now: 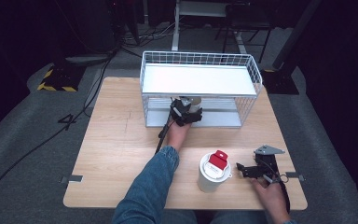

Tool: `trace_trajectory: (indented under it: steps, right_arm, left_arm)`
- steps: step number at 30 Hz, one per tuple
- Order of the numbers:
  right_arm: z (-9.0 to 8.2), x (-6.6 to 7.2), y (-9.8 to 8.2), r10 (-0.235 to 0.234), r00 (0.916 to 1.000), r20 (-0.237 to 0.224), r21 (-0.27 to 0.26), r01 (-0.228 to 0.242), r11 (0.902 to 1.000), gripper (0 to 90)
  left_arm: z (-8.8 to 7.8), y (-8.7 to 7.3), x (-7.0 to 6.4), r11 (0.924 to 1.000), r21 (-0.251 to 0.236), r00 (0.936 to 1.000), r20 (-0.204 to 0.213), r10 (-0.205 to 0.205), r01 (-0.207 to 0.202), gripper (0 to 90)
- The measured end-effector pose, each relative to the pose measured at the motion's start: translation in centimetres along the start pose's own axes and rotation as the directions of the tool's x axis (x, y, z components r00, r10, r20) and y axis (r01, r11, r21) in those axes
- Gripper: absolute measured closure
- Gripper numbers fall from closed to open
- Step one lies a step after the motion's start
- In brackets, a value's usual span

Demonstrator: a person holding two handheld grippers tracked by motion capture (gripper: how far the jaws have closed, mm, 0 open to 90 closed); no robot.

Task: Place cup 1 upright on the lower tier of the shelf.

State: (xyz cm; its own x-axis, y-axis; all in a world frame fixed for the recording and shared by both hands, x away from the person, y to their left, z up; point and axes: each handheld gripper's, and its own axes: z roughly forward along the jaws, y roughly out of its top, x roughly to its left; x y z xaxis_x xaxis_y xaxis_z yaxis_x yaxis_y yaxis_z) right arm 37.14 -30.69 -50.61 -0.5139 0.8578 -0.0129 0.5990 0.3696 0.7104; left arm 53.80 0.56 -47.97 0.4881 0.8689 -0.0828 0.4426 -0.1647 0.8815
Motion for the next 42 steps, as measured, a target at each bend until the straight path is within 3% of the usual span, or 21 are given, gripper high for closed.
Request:
trace_trajectory:
  steps: [2,3,10,14,16,18,26,42]
  right_arm:
    - [0.0,0.0,0.0,0.000,1.0000,0.000,0.000,0.000,1.0000,0.6]
    - [0.0,0.0,0.0,0.000,1.0000,0.000,0.000,0.000,1.0000,0.6]
    - [0.0,0.0,0.0,0.000,1.0000,0.000,0.000,0.000,1.0000,0.6]
    - [0.0,0.0,0.0,0.000,1.0000,0.000,0.000,0.000,1.0000,0.6]
    - [0.0,0.0,0.0,0.000,1.0000,0.000,0.000,0.000,1.0000,0.6]
    - [0.0,0.0,0.0,0.001,1.0000,-0.001,0.000,-0.001,1.0000,0.6]
    - [0.0,0.0,0.0,0.001,1.0000,-0.001,0.000,-0.001,1.0000,0.6]
    - [0.1,0.2,0.1,-0.002,1.0000,-0.008,0.000,0.002,1.0000,0.6]
  left_arm:
    - [-0.1,0.0,0.0,1.0000,-0.001,1.0000,-0.008,-0.002,0.002,11.8]
    - [-0.2,0.1,0.1,1.0000,-0.003,0.9999,0.008,-0.007,0.008,8.6]
    - [-0.8,0.1,0.1,0.9999,0.001,0.9999,0.004,-0.017,0.017,8.2]
    - [-1.9,0.2,-0.1,0.9999,-0.004,1.0000,0.002,0.010,-0.010,7.1]
    - [-2.6,0.2,-0.3,0.9998,-0.007,0.9993,0.034,0.016,-0.016,6.4]
    - [-3.5,0.1,-0.3,0.9998,-0.017,0.9994,0.034,0.006,-0.006,5.6]
    - [-5.8,0.1,-0.6,0.9975,-0.026,0.9959,0.064,-0.064,0.065,5.1]
    - [-12.3,0.1,-0.7,0.9972,-0.065,0.9967,0.074,-0.032,0.037,5.6]
